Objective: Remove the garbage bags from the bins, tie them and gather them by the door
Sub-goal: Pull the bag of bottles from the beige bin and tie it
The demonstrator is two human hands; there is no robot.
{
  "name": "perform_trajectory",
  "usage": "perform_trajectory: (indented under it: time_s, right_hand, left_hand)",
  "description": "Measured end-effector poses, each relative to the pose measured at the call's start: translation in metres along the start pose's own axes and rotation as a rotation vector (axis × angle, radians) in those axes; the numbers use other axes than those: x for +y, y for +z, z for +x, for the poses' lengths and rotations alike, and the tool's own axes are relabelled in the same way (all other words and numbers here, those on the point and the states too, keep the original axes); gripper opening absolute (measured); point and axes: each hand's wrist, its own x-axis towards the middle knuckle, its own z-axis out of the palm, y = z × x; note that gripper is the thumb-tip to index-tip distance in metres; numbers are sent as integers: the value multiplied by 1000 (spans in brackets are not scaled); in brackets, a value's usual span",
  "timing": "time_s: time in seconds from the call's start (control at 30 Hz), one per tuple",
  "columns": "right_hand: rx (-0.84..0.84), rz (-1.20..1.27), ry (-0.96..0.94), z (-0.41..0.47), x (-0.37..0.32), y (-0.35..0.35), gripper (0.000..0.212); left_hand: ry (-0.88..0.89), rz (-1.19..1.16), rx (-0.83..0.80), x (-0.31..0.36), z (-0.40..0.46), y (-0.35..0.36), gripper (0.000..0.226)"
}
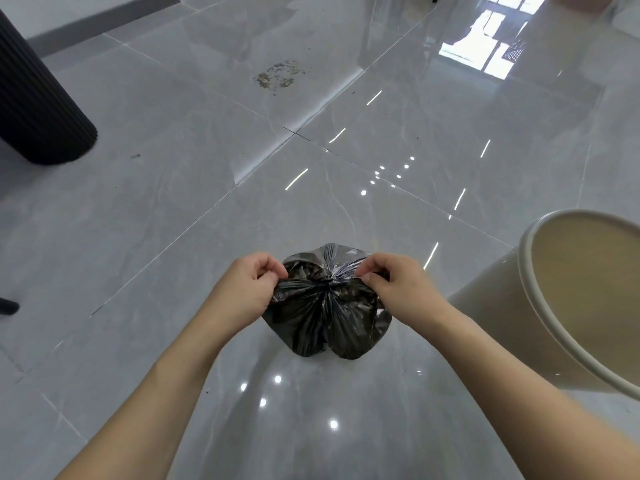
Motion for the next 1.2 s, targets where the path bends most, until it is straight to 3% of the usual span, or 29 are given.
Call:
perform_trajectory:
  time_s: [0.17, 0.2, 0.3, 0.37, 0.43, 0.53, 0.63, 0.73, 0.83, 1.03, 1.2]
  right_hand:
    - [43, 70, 60, 5, 5, 7, 17]
    - [56, 124, 91, 6, 6, 5, 18]
    - [101, 202, 113, 8, 6, 1, 19]
    - [112, 201, 108, 9, 7, 3, 20]
    - [121, 194, 114, 11, 13, 4, 21]
    - [133, 188, 158, 12, 28, 3, 22]
    - [69, 49, 179, 8, 47, 8, 15]
    - [-34, -166, 131, 3, 62, 20, 39]
    - [-117, -368, 85, 0, 72, 28, 52]
    - [-40, -653, -32, 12, 76, 31, 23]
    - [-85, -419, -55, 24, 58, 17, 18]
  left_hand:
    - [91, -43, -59, -4, -1, 7, 22]
    - [157, 58, -93, -2, -2, 10, 24]
    - [371, 652, -55, 2, -1, 28, 57]
    - [462, 776, 16, 1, 6, 45, 56]
    - [492, 765, 37, -5, 17, 58, 38]
    - [426, 693, -67, -18, 30, 70, 21]
    - [386, 528, -106, -30, 30, 77, 33]
    - [371, 528, -193, -32, 30, 87, 61]
    - [345, 558, -279, -33, 33, 97, 45]
    - [365, 517, -263, -40, 40, 94, 19]
    - [300, 467, -319, -18, 42, 91, 5]
